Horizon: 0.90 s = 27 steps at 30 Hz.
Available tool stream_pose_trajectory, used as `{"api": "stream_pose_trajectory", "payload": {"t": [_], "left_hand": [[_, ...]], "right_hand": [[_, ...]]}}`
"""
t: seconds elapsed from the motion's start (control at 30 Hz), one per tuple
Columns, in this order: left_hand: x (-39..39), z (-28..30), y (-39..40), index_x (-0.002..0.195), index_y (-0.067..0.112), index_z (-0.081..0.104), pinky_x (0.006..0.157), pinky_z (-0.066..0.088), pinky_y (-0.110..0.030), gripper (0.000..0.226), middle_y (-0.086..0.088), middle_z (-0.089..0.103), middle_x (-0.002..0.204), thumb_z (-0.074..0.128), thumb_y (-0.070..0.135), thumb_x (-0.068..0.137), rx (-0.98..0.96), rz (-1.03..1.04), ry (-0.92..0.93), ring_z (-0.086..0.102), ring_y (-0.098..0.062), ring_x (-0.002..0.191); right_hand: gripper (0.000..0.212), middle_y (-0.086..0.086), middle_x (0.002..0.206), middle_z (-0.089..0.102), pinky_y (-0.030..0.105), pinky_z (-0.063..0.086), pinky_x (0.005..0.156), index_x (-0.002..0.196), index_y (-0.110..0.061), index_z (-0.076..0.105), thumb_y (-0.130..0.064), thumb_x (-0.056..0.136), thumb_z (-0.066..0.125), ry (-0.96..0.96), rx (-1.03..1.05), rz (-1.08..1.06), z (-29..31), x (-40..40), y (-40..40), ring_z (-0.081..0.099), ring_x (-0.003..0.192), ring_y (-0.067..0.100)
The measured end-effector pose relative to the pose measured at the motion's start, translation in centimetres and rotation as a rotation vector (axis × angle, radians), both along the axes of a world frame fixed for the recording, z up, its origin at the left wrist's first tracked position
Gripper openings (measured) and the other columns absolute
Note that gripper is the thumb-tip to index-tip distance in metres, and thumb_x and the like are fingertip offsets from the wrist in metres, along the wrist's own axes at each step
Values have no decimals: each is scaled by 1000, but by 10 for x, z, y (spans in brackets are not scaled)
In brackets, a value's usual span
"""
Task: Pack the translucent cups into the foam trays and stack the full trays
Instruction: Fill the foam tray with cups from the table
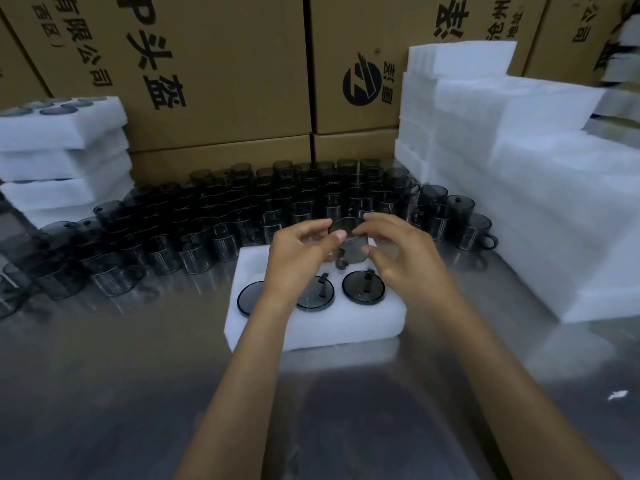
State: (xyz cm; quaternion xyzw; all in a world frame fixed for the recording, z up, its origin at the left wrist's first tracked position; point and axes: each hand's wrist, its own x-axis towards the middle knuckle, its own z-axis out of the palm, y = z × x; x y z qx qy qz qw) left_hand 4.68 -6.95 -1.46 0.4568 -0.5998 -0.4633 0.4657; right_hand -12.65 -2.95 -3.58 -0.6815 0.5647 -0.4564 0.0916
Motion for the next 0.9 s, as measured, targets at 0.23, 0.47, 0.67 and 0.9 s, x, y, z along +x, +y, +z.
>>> {"api": "stream_pose_trajectory", "payload": {"t": [0.23,0.47,0.67,0.9], "left_hand": [[-3,-4,-2,115,20,71,71,49,-9,34,10,70,99,78,30,84,-54,11,-142,69,-6,91],[4,3,-9,127,26,67,109,34,-23,40,8,62,135,73,32,88,-200,-79,-401,48,-7,132],[7,-5,-11,125,25,68,117,31,-29,35,7,62,134,70,30,91,-234,-137,-437,42,-5,138],[6,-13,-16,145,35,46,123,-2,-42,49,7,45,152,50,48,99,-285,-121,-832,2,-10,152]], "right_hand": [[19,-28,107,70,30,54,96,102,-35,76,-26,85,76,-217,76,-67,-7,-1,-1,65,101,-5],[37,-13,140,58,11,30,108,129,-25,67,-21,95,56,105,93,-65,2,3,9,46,132,-5],[44,-5,144,55,16,28,113,135,-17,62,-17,94,47,229,165,-8,1,7,13,32,142,-3],[48,0,154,42,20,20,119,143,-15,52,-16,97,41,296,217,21,-6,10,16,27,146,3]]}}
